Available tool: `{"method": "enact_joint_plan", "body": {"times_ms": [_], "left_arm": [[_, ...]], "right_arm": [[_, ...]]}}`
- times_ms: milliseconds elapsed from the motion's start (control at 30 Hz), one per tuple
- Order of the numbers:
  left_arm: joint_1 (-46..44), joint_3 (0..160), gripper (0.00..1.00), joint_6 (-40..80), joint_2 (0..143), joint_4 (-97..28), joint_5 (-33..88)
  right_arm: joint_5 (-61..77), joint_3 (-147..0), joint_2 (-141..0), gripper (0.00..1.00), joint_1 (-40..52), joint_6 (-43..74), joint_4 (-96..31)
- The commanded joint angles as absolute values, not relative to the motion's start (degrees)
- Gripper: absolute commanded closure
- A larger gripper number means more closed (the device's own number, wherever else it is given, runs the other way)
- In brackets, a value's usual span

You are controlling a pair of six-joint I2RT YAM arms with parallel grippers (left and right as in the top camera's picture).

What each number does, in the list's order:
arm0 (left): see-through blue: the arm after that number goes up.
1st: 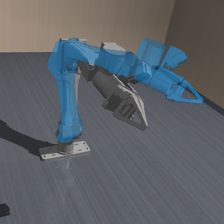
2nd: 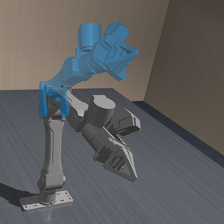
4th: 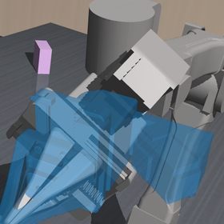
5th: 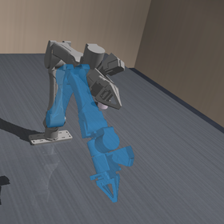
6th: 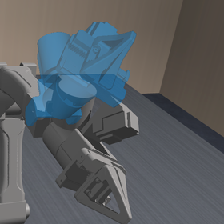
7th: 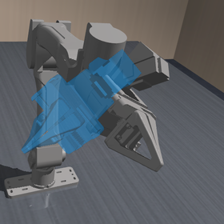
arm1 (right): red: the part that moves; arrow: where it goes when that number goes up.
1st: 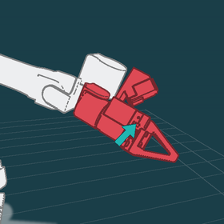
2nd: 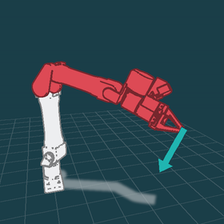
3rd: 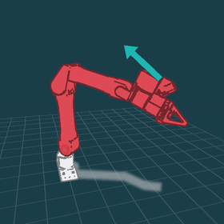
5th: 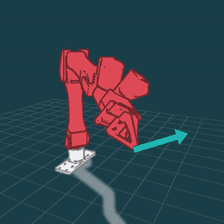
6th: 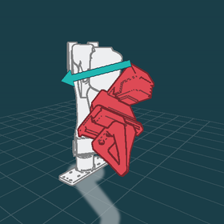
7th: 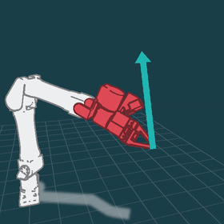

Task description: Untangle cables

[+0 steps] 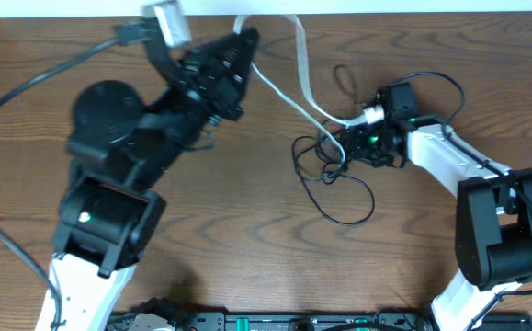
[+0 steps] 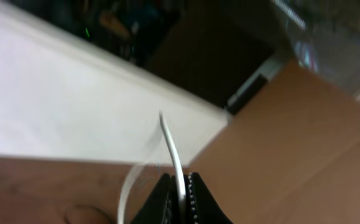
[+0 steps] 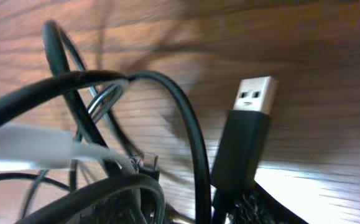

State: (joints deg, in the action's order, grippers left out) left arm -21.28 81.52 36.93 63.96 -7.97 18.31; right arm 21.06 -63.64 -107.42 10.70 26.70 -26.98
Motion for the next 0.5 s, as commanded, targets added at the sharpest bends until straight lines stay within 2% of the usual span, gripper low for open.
{"method": "enact_joint_plan", "body": {"times_ms": [0,267,467], "left_arm": [[-18.2,85.2,0.93,35.7,62.4,-6.3,18.8],[-15.2,88.4,0.93,32.7,62.2,-7.4,18.7],[-13.0,89.3,0.93,28.9,61.9,-7.8,12.0]], "right_arm": [[18.1,-63.7,-107.6,0.58,9.0,25.8,-28.3],[17.4,-63.7,-107.6,0.58,7.8,24.7,-29.6],[16.1,-63.7,-107.6,0.57,7.5,24.6,-31.6]]}}
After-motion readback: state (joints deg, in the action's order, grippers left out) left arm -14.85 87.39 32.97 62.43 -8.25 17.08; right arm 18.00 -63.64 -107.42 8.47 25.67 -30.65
